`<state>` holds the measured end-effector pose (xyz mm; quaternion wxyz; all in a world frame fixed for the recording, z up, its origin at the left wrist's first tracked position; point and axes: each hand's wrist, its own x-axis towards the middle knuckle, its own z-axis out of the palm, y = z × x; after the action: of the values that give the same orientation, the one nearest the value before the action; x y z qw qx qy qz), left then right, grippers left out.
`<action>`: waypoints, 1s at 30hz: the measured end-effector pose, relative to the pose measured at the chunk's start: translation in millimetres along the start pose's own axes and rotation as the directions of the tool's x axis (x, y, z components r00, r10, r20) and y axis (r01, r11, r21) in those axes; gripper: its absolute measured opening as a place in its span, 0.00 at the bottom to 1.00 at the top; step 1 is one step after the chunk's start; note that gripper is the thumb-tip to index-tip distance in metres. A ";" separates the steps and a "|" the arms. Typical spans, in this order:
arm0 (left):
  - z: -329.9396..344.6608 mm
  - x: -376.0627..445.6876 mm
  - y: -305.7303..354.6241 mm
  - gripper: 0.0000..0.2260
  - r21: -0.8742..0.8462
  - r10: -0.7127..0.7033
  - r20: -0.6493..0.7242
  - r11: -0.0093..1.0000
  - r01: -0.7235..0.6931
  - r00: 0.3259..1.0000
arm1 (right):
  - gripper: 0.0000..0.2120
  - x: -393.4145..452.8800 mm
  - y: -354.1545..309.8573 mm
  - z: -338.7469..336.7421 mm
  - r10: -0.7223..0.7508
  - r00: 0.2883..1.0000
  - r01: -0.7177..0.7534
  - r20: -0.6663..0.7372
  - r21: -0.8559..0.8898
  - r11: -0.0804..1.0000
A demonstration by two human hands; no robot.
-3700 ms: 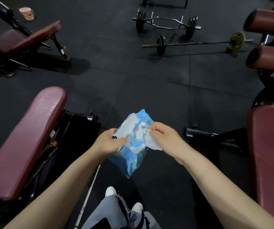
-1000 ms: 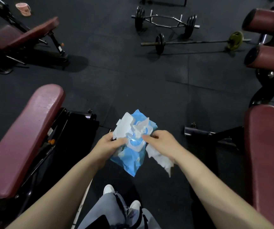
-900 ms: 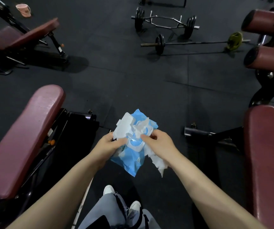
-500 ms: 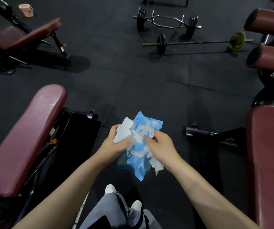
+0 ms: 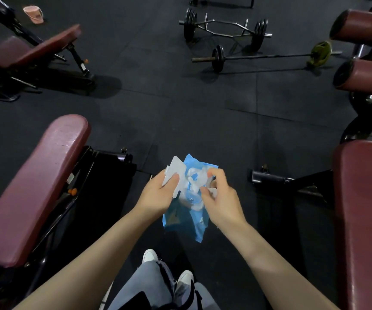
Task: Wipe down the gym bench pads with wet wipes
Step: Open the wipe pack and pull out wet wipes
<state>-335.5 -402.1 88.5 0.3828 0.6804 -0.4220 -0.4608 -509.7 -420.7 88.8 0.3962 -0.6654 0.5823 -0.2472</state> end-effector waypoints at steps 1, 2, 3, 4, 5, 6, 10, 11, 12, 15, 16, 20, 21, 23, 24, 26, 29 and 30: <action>0.5 -1.0 1.2 0.18 -0.006 0.002 0.006 1.000 -0.002 1.000 | 0.12 -0.4 3.5 0.2 -0.029 1.000 0.029 0.008 0.005 1.000; 1.2 -1.8 1.4 0.17 -0.016 0.004 0.015 1.000 -0.004 1.000 | 0.10 -0.3 7.4 0.4 -0.055 0.998 0.055 0.006 0.009 0.998; 2.1 -3.1 1.8 0.17 -0.025 0.003 0.023 1.000 -0.002 1.000 | 0.08 0.0 10.6 0.3 -0.072 0.997 0.072 0.003 -0.006 0.997; 2.9 -4.0 2.6 0.18 -0.035 -0.001 0.029 0.999 0.002 1.000 | 0.08 0.2 12.4 -0.3 -0.083 0.997 0.083 0.003 -0.033 0.996; 3.6 -4.8 3.8 0.19 -0.045 -0.009 0.032 0.999 0.010 0.999 | 0.09 0.5 13.7 -0.5 -0.085 0.996 0.085 0.003 -0.062 0.994; 4.2 -5.1 4.9 0.21 -0.056 -0.016 0.033 0.998 0.018 0.999 | 0.10 0.9 13.8 -1.0 -0.085 0.996 0.085 0.003 -0.070 0.994; 6.2 -5.7 9.1 0.23 -0.082 -0.015 0.033 0.996 0.017 0.999 | 0.13 3.5 6.4 -5.4 -0.072 0.997 0.072 0.010 -0.128 0.989; 6.5 -6.2 10.6 0.22 -0.085 -0.015 0.034 0.996 0.018 0.999 | 0.13 3.7 4.4 -6.7 -0.057 0.998 0.061 0.024 -0.177 0.982; 6.7 -6.2 11.8 0.22 -0.087 -0.018 0.038 0.996 0.021 0.999 | 0.13 3.1 2.8 -7.9 -0.041 0.998 0.049 0.042 -0.225 0.973; 6.4 -5.8 14.9 0.24 -0.070 -0.018 0.055 0.997 0.022 0.998 | 0.14 0.0 -0.2 -10.6 0.006 0.991 0.036 0.130 -0.317 0.948; 6.1 -5.3 14.7 0.24 -0.065 -0.015 0.059 0.998 0.019 0.998 | 0.14 -0.4 -0.6 -10.6 0.017 0.990 0.031 0.143 -0.325 0.945; 6.8 -8.6 15.2 0.24 -0.068 -0.004 0.066 0.998 0.008 0.998 | 0.15 1.1 -1.6 -4.9 0.096 0.994 -0.084 0.043 -0.217 0.972; 7.2 -9.5 16.9 0.25 -0.072 0.000 0.066 0.997 0.005 0.998 | 0.13 0.6 -2.0 -2.7 0.100 0.995 -0.097 0.001 -0.212 0.972; 6.3 -10.4 19.8 0.25 -0.071 0.021 0.066 0.997 -0.016 0.998 | 0.08 -0.4 -3.0 0.8 0.092 0.993 -0.106 -0.077 -0.204 0.973; 5.4 -11.0 20.8 0.25 -0.067 0.033 0.068 0.997 -0.028 0.997 | 0.05 -0.4 -4.6 -0.1 0.107 0.989 -0.124 -0.106 -0.169 0.978; 3.5 -12.3 20.9 0.24 -0.064 0.050 0.092 0.997 -0.044 0.994 | 0.10 1.3 -7.1 -3.1 0.161 0.978 -0.175 -0.132 -0.105 0.979; 1.8 -12.5 20.1 0.19 -0.072 0.065 0.112 0.996 -0.057 0.992 | 0.09 4.7 -8.1 -7.2 0.165 0.978 -0.182 -0.131 -0.139 0.973; 1.6 -11.5 20.3 0.19 -0.081 0.064 0.109 0.995 -0.056 0.992 | 0.08 5.5 -7.0 -8.1 0.165 0.979 -0.180 -0.117 -0.129 0.975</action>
<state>-344.0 -398.8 110.0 0.3985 0.6254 -0.4447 -0.5023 -510.9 -427.8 98.3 0.3374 -0.6241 0.6740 -0.2056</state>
